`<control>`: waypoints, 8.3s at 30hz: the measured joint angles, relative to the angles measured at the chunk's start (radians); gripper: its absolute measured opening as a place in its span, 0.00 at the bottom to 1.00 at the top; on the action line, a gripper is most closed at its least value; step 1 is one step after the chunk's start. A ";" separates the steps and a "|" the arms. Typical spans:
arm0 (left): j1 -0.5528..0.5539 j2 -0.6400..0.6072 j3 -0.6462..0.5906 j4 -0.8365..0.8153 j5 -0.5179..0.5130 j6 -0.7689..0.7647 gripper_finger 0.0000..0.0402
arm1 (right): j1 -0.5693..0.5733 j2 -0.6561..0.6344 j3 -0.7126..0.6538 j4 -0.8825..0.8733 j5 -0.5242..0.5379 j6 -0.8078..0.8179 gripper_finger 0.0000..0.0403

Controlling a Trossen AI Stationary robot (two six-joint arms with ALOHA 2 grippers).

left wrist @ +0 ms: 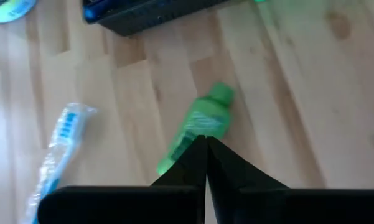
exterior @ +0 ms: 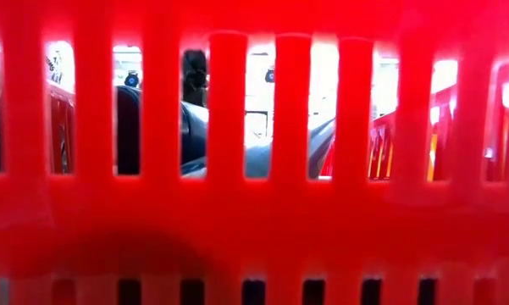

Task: Pick & Place Travel size toiletries
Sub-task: Put the green shampoo into the green bin

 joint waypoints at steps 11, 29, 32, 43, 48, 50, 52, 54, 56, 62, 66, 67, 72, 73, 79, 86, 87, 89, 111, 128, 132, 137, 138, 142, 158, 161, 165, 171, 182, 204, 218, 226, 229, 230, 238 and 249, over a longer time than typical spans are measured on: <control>0.022 0.014 0.002 0.066 -0.073 0.049 0.01 | 0.024 0.000 0.000 -0.003 0.043 0.000 0.00; 0.022 0.029 0.001 0.069 -0.028 -0.033 0.68 | 0.023 0.000 0.000 -0.003 0.043 0.000 0.00; 0.022 0.029 0.001 0.091 -0.021 -0.034 0.76 | 0.023 0.000 0.000 -0.003 0.042 0.000 0.00; 0.022 0.103 0.000 0.100 0.046 -0.029 0.82 | 0.023 0.000 -0.001 -0.002 0.042 0.000 0.00; 0.022 0.194 0.002 0.125 0.049 0.003 0.81 | 0.023 0.000 -0.001 -0.002 0.042 -0.001 0.00; 0.029 0.222 0.000 0.115 0.045 0.002 0.81 | 0.023 0.000 -0.001 0.000 0.042 -0.005 0.00; 0.029 0.248 0.001 0.138 0.041 0.002 0.81 | 0.023 0.000 -0.001 0.000 0.042 -0.017 0.00; 0.030 0.268 0.002 0.134 0.030 0.001 0.81 | 0.023 0.000 -0.001 0.003 0.043 -0.022 0.00; 0.030 0.276 0.002 0.135 0.028 0.002 0.81 | 0.023 0.000 -0.001 0.004 0.042 -0.023 0.00; 0.030 0.284 0.004 0.119 0.030 -0.003 0.81 | 0.023 0.000 -0.001 0.005 0.042 -0.026 0.00; 0.030 0.286 0.005 0.112 0.042 -0.026 0.81 | 0.023 0.000 -0.001 0.005 0.042 -0.026 0.00; 0.030 0.286 0.005 0.111 0.049 -0.026 0.81 | 0.023 0.000 -0.001 0.005 0.042 -0.026 0.00; 0.030 0.287 0.004 0.109 0.054 -0.047 0.81 | 0.023 0.000 -0.001 0.005 0.042 -0.026 0.00; 0.030 0.287 0.004 0.108 0.055 -0.053 0.81 | 0.023 0.000 -0.001 0.005 0.042 -0.026 0.00; 0.030 0.287 0.003 0.107 0.056 -0.056 0.80 | 0.023 0.000 -0.001 0.005 0.042 -0.026 0.00; 0.029 0.288 0.002 0.103 0.062 -0.056 0.66 | 0.023 0.000 -0.001 0.005 0.042 -0.026 0.00; 0.029 0.288 0.002 0.102 0.063 -0.056 0.63 | 0.023 0.000 -0.001 0.005 0.042 -0.026 0.00; 0.029 0.288 0.002 0.102 0.064 -0.060 0.59 | 0.023 0.000 -0.001 0.005 0.042 -0.026 0.00; 0.028 0.288 0.002 0.105 0.056 -0.131 0.46 | 0.023 0.000 -0.001 0.005 0.042 -0.026 0.00; 0.029 0.211 0.112 0.021 -0.032 -0.156 0.46 | 0.023 0.001 -0.001 -0.008 0.040 -0.026 0.00; 0.029 0.156 0.160 -0.021 -0.037 -0.163 0.46 | 0.023 0.001 -0.001 -0.010 0.039 -0.026 0.00; 0.029 0.080 0.184 0.000 0.038 -0.235 0.46 | 0.023 0.001 -0.001 -0.009 0.040 -0.025 0.00; 0.029 0.063 0.186 0.028 0.065 -0.250 0.46 | 0.023 0.001 -0.001 -0.009 0.040 -0.022 0.00; 0.028 0.008 0.187 0.125 0.164 -0.291 0.46 | 0.023 0.001 0.000 0.016 0.042 -0.022 0.00; 0.028 -0.044 0.187 0.509 0.235 -0.340 0.46 | -0.122 0.036 0.000 0.357 0.202 -0.162 0.00; 0.028 -0.044 0.187 0.525 0.245 -0.341 0.46 | -0.200 0.068 0.000 0.434 0.203 -0.161 0.00; 0.028 -0.044 0.187 0.524 0.245 -0.341 0.46 | -0.273 0.114 0.000 0.504 0.169 -0.170 0.01; 0.028 -0.044 0.187 0.523 0.245 -0.340 0.46 | -0.344 0.158 0.000 0.568 0.041 -0.178 0.18; 0.028 -0.044 0.187 0.505 0.246 -0.334 0.46 | -0.441 0.291 0.000 0.747 -0.114 -0.115 0.66; 0.027 -0.037 0.188 0.495 0.292 -0.332 0.46 | -0.575 0.422 0.000 1.021 -0.362 -0.076 0.69; 0.018 0.004 0.188 0.555 0.290 -0.343 0.46 | -0.575 0.422 0.000 1.045 -0.405 -0.078 0.58; 0.008 0.017 0.188 0.576 0.276 -0.342 0.46 | -0.574 0.422 0.000 1.036 -0.406 -0.079 0.56; 0.008 0.017 0.188 0.576 0.275 -0.341 0.46 | -0.574 0.422 0.000 1.031 -0.401 -0.079 0.52; 0.008 0.017 0.188 0.576 0.275 -0.341 0.46 | -0.575 0.422 0.000 1.031 -0.401 -0.079 0.50; 0.008 0.017 0.188 0.575 0.276 -0.341 0.46 | -0.575 0.422 0.000 1.021 -0.400 -0.080 0.39; 0.008 0.016 0.188 0.569 0.276 -0.341 0.46 | -0.574 0.422 0.000 1.019 -0.381 -0.080 0.40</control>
